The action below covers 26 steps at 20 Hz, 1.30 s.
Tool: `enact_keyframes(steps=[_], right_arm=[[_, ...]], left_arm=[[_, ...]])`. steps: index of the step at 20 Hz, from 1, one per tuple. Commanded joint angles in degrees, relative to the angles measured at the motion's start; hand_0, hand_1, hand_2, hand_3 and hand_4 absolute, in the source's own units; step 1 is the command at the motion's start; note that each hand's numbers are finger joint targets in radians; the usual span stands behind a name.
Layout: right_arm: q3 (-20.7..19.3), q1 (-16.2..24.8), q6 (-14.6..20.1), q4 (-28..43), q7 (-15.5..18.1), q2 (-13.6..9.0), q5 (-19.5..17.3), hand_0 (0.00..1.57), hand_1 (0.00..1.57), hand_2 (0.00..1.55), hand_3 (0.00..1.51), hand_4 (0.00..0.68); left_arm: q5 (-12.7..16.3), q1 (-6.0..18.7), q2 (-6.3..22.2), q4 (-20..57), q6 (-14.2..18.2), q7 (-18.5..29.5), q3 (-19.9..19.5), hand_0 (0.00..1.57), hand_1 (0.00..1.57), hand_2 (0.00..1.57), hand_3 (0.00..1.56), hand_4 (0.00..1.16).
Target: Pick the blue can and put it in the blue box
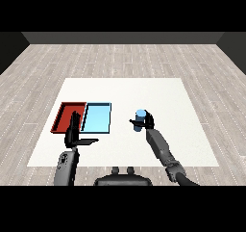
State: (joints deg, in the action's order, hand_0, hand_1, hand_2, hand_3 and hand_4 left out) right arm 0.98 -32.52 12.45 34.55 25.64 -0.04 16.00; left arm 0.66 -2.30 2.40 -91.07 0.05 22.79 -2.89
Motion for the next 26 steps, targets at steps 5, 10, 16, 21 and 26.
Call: enact_keyframes(steps=[5,10,16,21,26], right_arm=[[9.2,4.0,5.6,11.8,-1.5,0.0,0.3,1.46,1.46,1.47,1.35,0.453],[8.4,4.7,6.5,15.6,-1.1,0.0,-6.3,1.45,1.45,1.47,1.37,0.498],[10.9,0.6,8.1,15.5,-0.3,0.0,-2.5,1.46,1.46,1.49,1.39,0.525],[12.4,0.3,9.2,25.9,-8.3,0.0,-5.6,1.45,1.45,1.47,1.35,0.539],[11.7,3.9,5.9,28.5,-7.3,-0.7,-7.2,1.44,1.44,1.46,1.35,0.562]], left_arm=[[-0.6,3.6,0.6,3.6,0.0,0.6,-0.7,0.00,0.00,0.00,0.00,0.00],[1.3,2.0,1.7,2.2,-2.2,-0.8,-0.8,0.00,0.00,0.00,0.00,0.00],[-2.3,2.4,-1.7,2.4,-0.3,-2.8,5.6,0.00,0.00,0.00,0.00,0.00],[-1.8,3.6,-2.4,3.1,0.7,-2.4,7.2,0.00,0.00,0.00,0.00,0.00],[-0.8,3.6,-2.4,3.7,1.9,-2.4,8.5,0.00,0.00,0.00,0.00,0.00]])
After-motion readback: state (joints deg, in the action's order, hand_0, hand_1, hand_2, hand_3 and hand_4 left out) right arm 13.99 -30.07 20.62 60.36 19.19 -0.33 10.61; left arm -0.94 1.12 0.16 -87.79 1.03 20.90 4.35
